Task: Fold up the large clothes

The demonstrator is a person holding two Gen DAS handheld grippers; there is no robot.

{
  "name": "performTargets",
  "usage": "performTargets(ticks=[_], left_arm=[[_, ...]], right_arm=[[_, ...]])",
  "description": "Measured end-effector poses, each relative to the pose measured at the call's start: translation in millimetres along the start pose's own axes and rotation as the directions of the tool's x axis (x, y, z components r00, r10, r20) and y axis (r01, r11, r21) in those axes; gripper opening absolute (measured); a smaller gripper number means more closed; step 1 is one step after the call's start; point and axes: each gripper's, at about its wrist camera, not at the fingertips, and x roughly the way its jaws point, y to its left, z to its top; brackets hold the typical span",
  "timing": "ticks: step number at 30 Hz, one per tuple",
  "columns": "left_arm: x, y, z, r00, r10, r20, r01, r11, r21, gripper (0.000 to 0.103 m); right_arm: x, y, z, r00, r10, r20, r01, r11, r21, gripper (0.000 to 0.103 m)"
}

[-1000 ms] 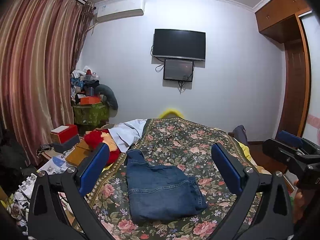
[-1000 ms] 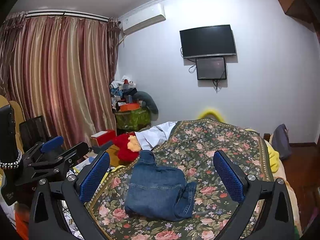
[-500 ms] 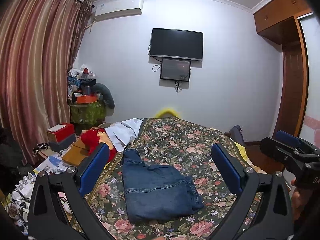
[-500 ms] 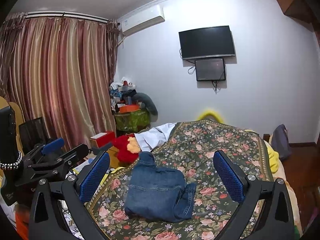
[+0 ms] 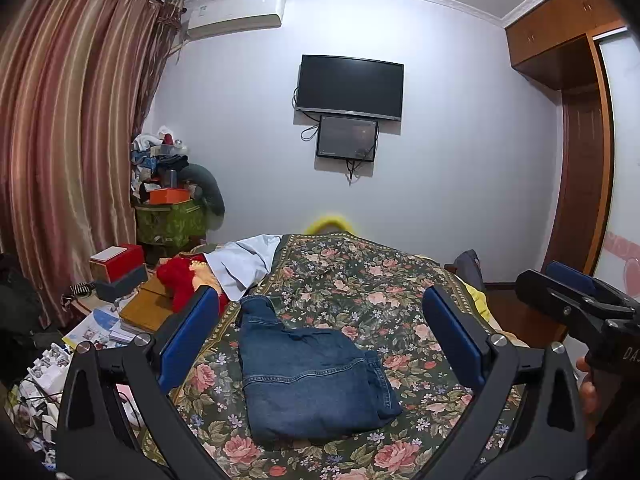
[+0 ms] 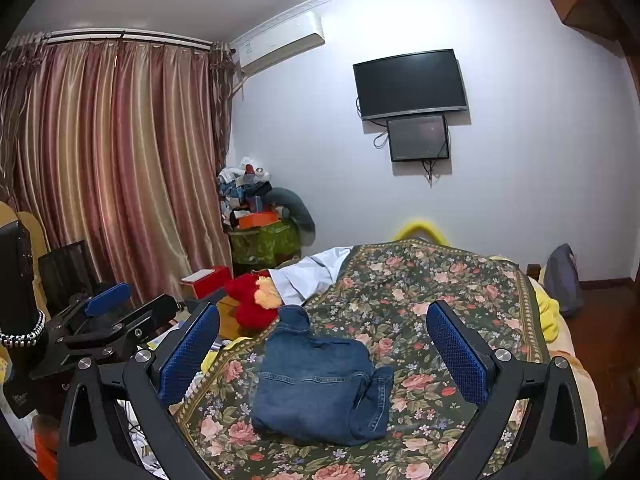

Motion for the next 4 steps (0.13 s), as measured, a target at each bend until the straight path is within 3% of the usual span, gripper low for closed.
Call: performTargets(ticks=[4], left_arm=[[-0.3, 0.3, 1.7, 1.000, -0.005, -0.001, 0.005, 1.000, 0.008, 0.103]], right_arm=[[0.9, 0.7, -0.2, 1.000, 0.001, -0.002, -0.001, 1.000, 0.003, 0.103]])
